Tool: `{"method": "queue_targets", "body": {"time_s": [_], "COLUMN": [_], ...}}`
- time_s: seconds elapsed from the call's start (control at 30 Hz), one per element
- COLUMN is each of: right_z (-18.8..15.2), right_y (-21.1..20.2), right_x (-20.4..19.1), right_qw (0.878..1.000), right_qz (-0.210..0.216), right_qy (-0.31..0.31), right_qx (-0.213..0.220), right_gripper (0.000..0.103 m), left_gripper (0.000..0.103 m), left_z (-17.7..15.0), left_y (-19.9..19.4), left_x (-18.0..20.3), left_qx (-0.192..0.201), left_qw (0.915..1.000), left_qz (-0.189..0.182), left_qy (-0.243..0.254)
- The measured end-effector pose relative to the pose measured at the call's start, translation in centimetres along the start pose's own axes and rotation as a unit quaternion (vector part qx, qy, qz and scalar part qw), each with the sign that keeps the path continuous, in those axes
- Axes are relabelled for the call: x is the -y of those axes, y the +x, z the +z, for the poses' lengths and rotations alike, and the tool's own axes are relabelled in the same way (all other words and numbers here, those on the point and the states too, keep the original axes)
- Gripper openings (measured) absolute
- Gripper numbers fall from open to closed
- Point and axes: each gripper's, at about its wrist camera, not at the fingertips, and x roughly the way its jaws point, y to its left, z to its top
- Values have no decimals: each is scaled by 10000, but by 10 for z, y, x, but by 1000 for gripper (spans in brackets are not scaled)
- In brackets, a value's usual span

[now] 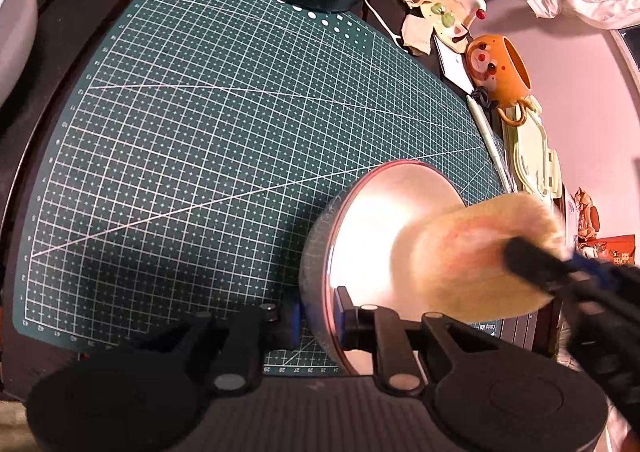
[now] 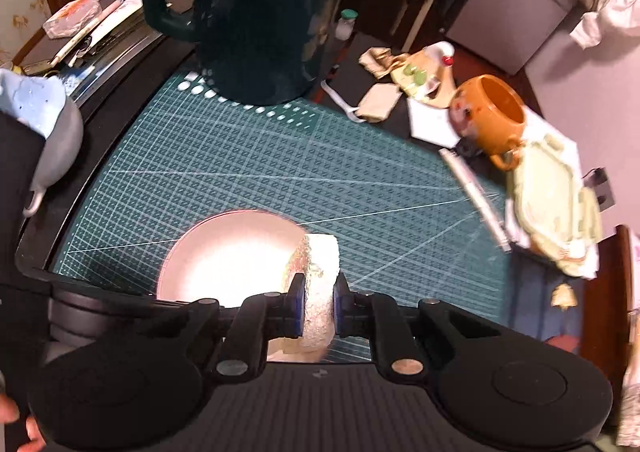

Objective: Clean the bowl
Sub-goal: 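Tilt the bowl up with the left gripper while the right gripper scrubs its inside with the sponge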

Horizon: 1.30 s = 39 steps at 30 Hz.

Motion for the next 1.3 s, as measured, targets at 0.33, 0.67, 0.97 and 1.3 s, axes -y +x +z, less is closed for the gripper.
{"method": "queue_targets", "body": {"time_s": [0.33,0.67,0.97,1.3], "right_z": [-1,4,14,-3], "right_y": [8,-4,-30,21], "right_x": [-4,3,14,-6], "right_qw": [9992,10000,9974,9974], "right_qz": [309,-31,533,500], "right_qy": [201,71,441,469], "right_qx": [-119,-45,189,-208], "right_gripper": [12,12,12,12], "left_gripper": [16,16,16,16], "left_z": [0,2,6,5], "left_y": [-2,0,2,2], "left_x": [-5,-8,-12,-16], "left_qx": [-14,-11,-21,-11], "left_qw": [10000,10000,10000,10000], "left_qz": [-22,-16,-16,-27], "left_qy": [28,43,30,26]}}
